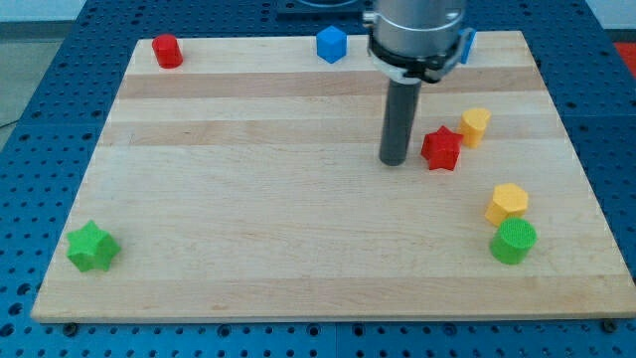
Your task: Slide the red star to yellow hexagon
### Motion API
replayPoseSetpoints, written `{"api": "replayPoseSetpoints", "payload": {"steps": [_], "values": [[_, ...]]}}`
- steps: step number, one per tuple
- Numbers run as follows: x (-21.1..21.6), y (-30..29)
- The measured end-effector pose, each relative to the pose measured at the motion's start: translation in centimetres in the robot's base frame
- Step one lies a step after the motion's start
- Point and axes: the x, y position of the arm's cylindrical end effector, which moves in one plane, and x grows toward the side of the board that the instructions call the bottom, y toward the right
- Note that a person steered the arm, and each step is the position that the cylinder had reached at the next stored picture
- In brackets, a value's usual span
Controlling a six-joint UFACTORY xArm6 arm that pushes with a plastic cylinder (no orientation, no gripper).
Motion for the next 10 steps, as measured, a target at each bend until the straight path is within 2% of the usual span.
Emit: {"api": "replayPoseSetpoints", "payload": {"steps": [1, 2, 4, 5, 7, 10], "values": [[-2.7, -0.2], [-3.3, 1.8], [-1.3, 8.9], [-1.0, 6.9], [5.1, 5.6], [6.7, 3.3]]}}
